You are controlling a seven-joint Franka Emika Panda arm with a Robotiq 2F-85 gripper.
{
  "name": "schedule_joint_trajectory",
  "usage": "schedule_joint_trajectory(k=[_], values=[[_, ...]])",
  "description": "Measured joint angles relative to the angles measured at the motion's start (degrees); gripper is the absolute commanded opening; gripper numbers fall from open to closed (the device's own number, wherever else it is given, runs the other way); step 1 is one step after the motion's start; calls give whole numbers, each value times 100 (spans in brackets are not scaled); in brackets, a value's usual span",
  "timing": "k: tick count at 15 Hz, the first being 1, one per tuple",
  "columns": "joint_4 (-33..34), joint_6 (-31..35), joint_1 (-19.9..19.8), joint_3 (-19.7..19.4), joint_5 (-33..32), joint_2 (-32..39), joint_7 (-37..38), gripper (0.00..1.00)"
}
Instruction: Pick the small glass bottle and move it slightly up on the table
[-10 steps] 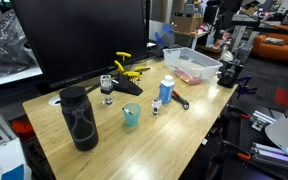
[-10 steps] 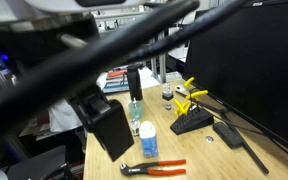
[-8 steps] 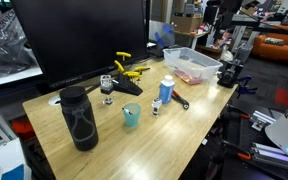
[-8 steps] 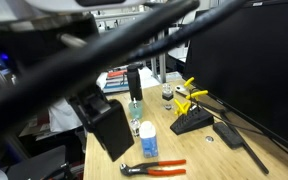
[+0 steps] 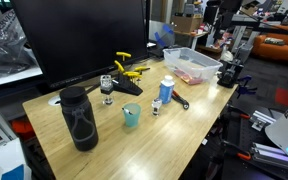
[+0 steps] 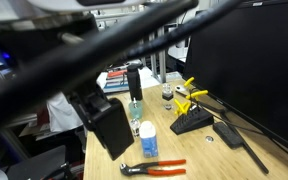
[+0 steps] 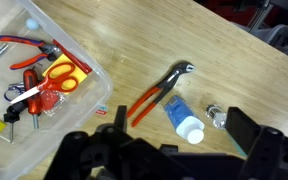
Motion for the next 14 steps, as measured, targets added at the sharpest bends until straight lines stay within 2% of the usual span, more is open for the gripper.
schedule_joint_trajectory(k=[5,9,14], values=[[-32,71,87,488,13,226,-2,100],[-94,551,208,938,-12,663,-7,100],[-99,586,153,991,-8,704,14,100]])
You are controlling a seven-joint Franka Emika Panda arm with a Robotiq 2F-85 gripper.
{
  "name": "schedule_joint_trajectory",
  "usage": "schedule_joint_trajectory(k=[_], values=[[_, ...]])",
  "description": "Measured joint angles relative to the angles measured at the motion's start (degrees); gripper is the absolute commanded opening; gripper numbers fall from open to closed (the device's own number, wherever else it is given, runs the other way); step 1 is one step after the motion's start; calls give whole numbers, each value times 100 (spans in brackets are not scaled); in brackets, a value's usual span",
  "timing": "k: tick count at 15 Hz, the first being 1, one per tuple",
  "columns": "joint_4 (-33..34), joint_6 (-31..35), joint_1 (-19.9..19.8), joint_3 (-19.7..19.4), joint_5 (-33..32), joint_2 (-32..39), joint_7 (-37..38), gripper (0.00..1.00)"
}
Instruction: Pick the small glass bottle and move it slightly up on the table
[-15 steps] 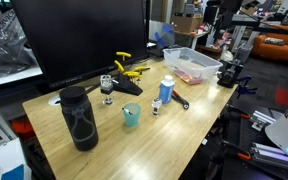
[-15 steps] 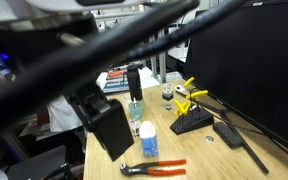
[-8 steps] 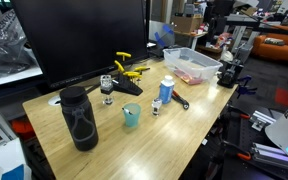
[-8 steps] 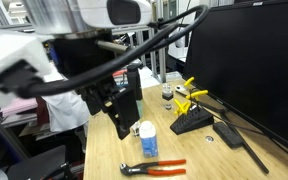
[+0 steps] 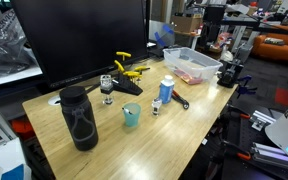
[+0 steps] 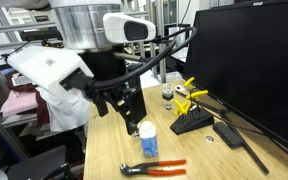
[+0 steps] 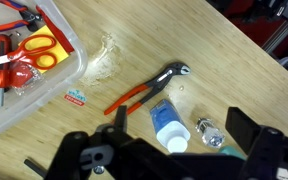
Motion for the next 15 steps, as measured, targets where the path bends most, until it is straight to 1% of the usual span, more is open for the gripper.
schedule_joint_trajectory(k=[5,8,12,15], values=[[-3,-1,1,21,3,5,1,100],[-6,28,69,69,206,189,-19,100],[130,325,315,320,854,873,-14,100],[501,379,454,657,1411,1603,44,100]])
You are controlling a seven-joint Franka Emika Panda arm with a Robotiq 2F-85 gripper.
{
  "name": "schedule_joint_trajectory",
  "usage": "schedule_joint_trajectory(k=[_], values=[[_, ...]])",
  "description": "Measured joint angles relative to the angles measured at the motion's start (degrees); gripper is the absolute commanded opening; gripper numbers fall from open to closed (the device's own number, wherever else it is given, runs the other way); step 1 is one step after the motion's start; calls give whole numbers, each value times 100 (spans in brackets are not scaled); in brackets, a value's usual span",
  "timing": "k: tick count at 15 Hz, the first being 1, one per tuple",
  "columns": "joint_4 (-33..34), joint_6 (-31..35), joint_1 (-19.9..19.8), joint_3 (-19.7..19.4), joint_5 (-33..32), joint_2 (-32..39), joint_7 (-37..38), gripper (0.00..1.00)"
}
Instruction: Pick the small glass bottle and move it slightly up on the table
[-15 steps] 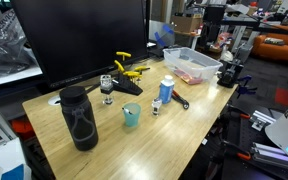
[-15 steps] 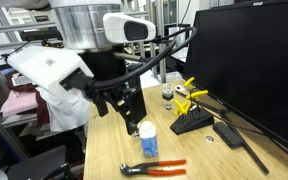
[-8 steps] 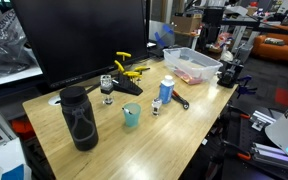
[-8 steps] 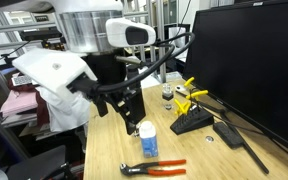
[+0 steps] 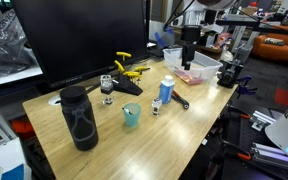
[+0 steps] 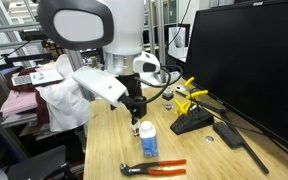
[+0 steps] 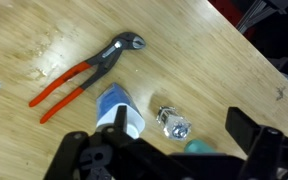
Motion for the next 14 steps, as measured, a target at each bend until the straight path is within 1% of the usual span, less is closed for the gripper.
schedule_joint_trajectory(k=[2,4,11,12,14], values=[[307,81,11,238,228,476,156,100],[536,93,11,317,299,785,207,100],[586,90,-48,334,297,809,208,100],[586,102,-73,369,297,819,311,100],[606,227,-81,480,297,906,884,100]])
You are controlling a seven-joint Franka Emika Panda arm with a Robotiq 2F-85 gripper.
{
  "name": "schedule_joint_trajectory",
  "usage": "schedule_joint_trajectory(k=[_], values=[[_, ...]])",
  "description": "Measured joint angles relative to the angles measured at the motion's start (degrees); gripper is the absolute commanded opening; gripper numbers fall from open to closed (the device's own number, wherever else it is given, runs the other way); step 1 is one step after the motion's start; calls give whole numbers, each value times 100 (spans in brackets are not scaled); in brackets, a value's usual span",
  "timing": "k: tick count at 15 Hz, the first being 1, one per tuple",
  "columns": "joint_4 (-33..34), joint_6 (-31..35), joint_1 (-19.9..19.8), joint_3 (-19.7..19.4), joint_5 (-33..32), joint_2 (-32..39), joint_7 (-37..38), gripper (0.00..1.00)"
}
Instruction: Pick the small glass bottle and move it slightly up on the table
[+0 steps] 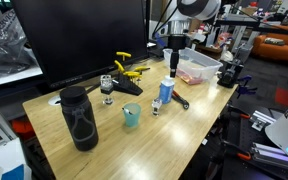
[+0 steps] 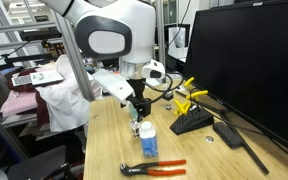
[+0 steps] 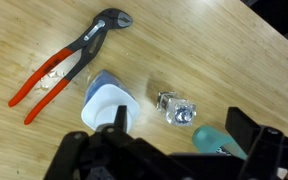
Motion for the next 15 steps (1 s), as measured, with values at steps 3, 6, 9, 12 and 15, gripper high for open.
schedule_joint_trajectory(k=[3,6,9,12,15], values=[[152,216,38,301,-14,374,1253,100],[435,501,118,518,-20,956,2462,100],[693,718,125,569,-16,1392,3004,100],[752,719,116,568,-15,1408,3068,100],[754,719,116,569,-17,1412,3073,100]])
